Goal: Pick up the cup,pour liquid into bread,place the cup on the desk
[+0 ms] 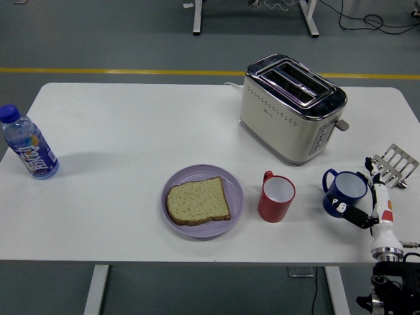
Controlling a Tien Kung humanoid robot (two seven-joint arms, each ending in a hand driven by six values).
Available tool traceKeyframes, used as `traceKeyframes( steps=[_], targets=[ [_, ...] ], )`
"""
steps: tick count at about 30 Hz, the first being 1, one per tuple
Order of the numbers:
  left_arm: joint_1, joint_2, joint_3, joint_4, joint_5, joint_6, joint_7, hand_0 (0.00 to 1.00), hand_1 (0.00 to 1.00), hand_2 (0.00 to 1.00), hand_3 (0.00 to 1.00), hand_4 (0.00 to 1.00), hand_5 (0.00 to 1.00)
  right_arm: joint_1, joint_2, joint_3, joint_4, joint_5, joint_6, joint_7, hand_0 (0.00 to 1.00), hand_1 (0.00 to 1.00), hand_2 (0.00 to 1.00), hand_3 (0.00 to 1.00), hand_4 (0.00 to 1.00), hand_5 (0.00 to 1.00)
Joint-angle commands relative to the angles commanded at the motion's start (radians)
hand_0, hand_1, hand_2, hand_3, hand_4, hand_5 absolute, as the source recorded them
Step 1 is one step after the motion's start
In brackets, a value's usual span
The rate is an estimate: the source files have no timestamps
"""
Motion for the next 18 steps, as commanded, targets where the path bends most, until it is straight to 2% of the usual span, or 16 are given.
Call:
traceKeyframes(
  steps=[8,18],
  targets=[
    [-0.001,0.001,0.003,0.000,-0.006,0.000,-0.002,0.684,0.691,0.695,0.549,0.253,0.998,-0.030,-0.018,0.030,0.108,-0.041,-0.009,-0.020,0.967,0.860,0.987,0.998,0.970,0.002],
    [-0.005,0.001,0.007,0.000,-0.013,0.000,-0.004,0.683,0.691,0.696,0.549,0.254,0.998,-0.052,-0.028,0.118,0.235,-0.065,-0.009,-0.056,0.956,0.851,0.965,0.998,0.967,0.002]
  ],
)
